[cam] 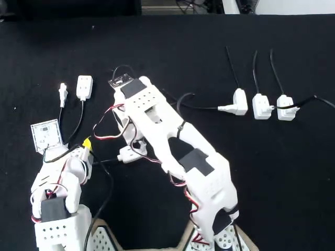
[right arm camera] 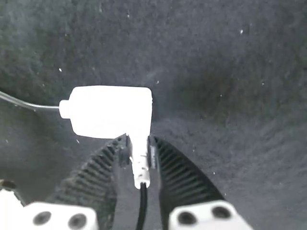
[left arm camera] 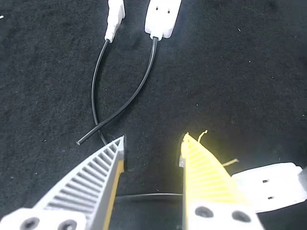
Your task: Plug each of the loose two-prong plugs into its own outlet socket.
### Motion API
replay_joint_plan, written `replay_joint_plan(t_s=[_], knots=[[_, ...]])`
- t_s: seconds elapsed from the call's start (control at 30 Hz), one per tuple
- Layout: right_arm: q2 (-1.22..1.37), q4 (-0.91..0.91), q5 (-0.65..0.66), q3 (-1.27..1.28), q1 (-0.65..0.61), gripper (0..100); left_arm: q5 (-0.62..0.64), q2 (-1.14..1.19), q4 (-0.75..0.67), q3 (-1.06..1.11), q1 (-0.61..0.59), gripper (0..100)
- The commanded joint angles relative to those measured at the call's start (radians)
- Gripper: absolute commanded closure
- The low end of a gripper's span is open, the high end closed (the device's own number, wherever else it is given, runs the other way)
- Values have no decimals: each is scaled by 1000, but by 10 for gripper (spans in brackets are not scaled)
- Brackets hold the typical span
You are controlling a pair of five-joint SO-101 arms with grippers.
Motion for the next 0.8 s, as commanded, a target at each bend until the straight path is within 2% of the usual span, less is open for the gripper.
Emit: replay_joint_plan(t_s=[0.0, 0.27, 0.5, 0.57, 0.7, 0.77], knots=[[-35, -61, 9, 24, -17, 988, 6, -2, -2, -47, -13, 809], [-39, -135, 14, 117, 5, 988, 6, -2, -2, -48, -13, 809], [-41, -137, 114, 90, 11, 985, 6, -2, -2, -48, -13, 809], [-41, -132, 141, 59, 12, 953, 6, -2, 0, -48, -16, 809], [-104, -109, 164, 53, 6, 810, 9, -2, -2, -61, -107, 809], [-160, -112, 193, 68, 9, 802, 12, -2, -3, -71, -153, 809]])
